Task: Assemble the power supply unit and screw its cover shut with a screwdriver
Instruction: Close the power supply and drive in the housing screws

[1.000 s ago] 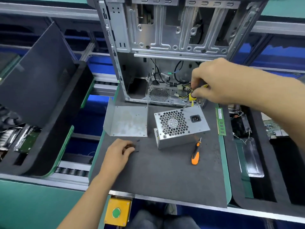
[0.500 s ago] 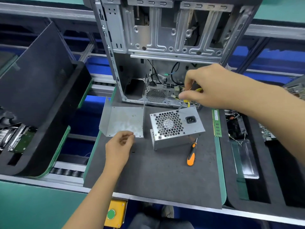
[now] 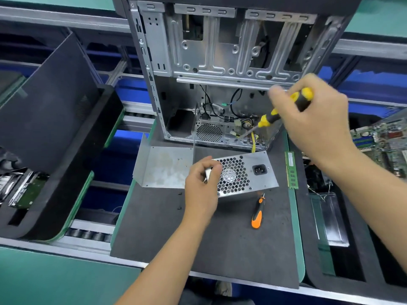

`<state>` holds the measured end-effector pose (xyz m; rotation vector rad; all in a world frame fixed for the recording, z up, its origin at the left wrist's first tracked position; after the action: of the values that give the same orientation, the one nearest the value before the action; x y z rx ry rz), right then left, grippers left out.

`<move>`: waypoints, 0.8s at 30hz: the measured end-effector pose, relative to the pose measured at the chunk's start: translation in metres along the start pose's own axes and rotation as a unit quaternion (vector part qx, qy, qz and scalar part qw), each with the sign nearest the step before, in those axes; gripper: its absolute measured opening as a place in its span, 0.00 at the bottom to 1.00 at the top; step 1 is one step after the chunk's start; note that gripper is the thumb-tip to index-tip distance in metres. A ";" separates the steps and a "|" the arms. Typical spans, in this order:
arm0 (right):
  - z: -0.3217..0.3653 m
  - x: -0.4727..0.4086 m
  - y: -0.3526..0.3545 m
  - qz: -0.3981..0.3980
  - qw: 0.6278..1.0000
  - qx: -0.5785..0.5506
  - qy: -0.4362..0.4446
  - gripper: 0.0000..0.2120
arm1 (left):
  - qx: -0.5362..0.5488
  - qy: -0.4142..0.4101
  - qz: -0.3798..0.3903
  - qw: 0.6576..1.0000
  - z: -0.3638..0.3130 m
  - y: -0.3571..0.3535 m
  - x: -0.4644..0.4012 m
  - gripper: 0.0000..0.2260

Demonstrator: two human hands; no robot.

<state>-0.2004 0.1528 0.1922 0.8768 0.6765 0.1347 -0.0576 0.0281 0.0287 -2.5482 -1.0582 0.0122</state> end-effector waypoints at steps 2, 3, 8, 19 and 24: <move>-0.001 -0.002 0.000 -0.013 0.998 -0.063 -0.021 0.14 | 0.017 0.001 -0.013 1.000 0.004 0.001 0.000 0.05; 0.000 0.000 -0.005 0.026 0.996 -0.079 -0.007 0.11 | 0.019 -0.002 -0.018 1.000 0.005 0.001 0.001 0.06; 0.010 0.031 -0.061 0.350 0.915 0.094 0.180 0.11 | 0.035 -0.029 -0.038 0.998 0.005 -0.001 0.001 0.09; 0.015 0.054 -0.098 0.292 0.922 0.079 0.241 0.09 | 0.084 0.003 -0.051 0.995 0.006 0.002 -0.005 0.12; 0.019 0.056 -0.096 0.240 0.932 0.065 0.266 0.06 | 0.069 -0.004 -0.054 0.996 0.006 0.004 -0.007 0.09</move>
<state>-0.1607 0.0995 0.1019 1.1354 0.9696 0.7972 -0.0611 0.0229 0.0210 -2.3684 -1.1546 0.0651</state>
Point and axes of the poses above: each hand's wrist, its own x-axis away from the middle knuckle, its own y-axis out of the back of the hand, z = x × y, the point moved 3 cm from there along -x, towards the middle knuckle, and after that the axes turned 15 degrees about x, right-handed, at the moved point
